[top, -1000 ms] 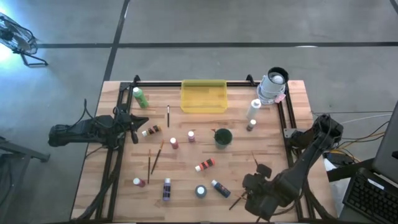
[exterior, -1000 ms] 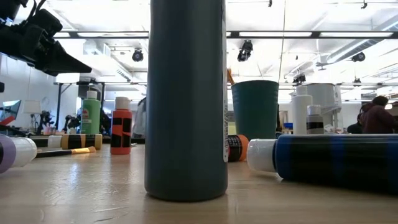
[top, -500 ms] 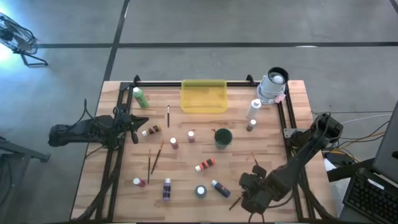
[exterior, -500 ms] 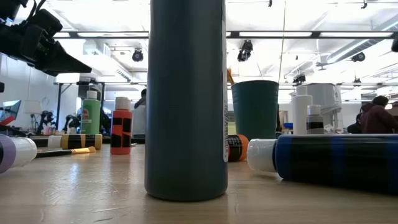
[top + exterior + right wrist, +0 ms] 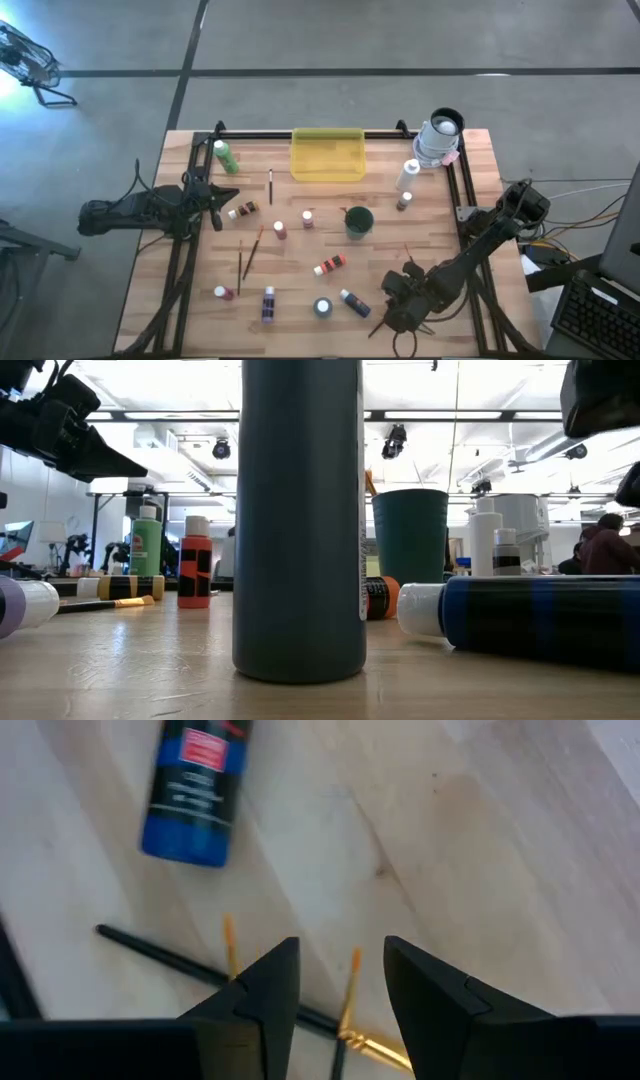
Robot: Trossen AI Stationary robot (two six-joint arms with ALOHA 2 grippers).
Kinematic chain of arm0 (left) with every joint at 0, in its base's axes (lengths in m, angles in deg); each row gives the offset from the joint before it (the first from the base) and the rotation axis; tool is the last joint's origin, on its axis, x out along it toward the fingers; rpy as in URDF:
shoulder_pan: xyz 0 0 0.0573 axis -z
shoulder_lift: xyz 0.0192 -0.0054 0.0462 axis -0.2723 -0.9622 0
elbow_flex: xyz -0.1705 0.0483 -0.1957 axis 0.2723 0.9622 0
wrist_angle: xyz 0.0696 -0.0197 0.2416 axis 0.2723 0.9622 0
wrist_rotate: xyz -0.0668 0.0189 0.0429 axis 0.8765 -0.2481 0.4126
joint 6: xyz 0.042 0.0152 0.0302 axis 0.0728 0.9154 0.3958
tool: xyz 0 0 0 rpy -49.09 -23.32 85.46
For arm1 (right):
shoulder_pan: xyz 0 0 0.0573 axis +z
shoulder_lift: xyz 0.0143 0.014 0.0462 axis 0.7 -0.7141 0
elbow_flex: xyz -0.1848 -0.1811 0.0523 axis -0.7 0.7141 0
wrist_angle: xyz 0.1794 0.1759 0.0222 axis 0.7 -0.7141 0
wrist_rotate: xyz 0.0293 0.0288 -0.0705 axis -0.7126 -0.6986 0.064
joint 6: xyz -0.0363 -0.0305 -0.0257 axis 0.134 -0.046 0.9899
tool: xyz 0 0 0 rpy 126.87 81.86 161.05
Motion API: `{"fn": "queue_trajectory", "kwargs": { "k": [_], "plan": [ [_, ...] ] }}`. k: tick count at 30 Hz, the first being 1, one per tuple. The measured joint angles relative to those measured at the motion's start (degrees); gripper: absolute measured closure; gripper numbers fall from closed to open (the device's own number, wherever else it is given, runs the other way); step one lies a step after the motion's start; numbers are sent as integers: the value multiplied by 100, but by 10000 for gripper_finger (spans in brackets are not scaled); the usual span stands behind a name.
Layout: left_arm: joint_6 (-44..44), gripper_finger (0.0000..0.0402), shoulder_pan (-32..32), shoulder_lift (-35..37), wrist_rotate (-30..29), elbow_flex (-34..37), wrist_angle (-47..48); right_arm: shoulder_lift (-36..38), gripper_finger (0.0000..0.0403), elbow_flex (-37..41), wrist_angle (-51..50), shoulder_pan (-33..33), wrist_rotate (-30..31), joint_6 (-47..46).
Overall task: Pick & Place Paint Supplies
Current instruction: Put the gold paint brush into the green cup
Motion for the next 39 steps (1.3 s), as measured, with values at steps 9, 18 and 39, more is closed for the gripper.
{"fn": "queue_trajectory", "kwargs": {
  "k": [9,18,39],
  "plan": [
    [0,378,0,-1,0,0,2,-20,279,327,432,5,-182,-127],
    [0,378,-1,-1,0,0,2,-17,303,635,699,-22,-143,-283],
    [0,378,0,-2,0,0,2,4,393,721,782,-39,-225,-295]
  ]
}}
